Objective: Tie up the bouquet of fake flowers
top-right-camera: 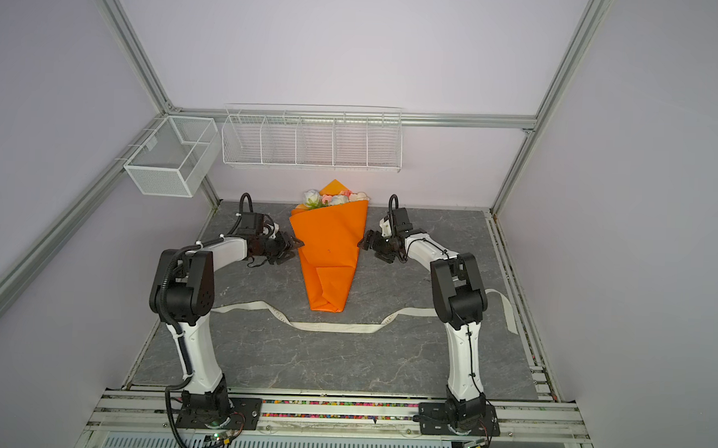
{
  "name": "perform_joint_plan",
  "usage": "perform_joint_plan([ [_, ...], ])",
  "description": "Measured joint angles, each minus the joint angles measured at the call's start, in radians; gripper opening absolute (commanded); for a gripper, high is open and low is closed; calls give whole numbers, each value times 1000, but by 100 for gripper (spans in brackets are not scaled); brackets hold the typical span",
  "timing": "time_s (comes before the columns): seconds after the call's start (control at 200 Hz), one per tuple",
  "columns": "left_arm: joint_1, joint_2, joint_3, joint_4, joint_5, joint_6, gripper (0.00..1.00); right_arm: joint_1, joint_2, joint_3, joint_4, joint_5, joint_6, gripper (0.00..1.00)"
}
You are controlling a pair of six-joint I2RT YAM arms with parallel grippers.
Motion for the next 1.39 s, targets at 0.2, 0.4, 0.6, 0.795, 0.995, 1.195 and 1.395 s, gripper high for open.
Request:
perform_joint_plan([
  [0.2,11,88,73,13,-3,-4,54,0,124,117,43,-55,49,85],
  [0.4,43,168,171,29,27,-11,50,7,242,251,85,-113,101,79],
  [0.6,47,229,243,42,76,-11,49,27,300,309,145,-138,151,77],
  [0.795,40,285,307,57,129,-13,48,34,348,338,251,-176,201,77],
  [0.995,18,349,374,95,175,-38,35,35,407,369,377,-216,263,66],
  [1.195,3,385,375,159,209,-103,7,36,452,398,408,-241,301,34],
  [1.395,-3,378,336,241,218,-161,0,35,444,385,394,-246,308,16],
])
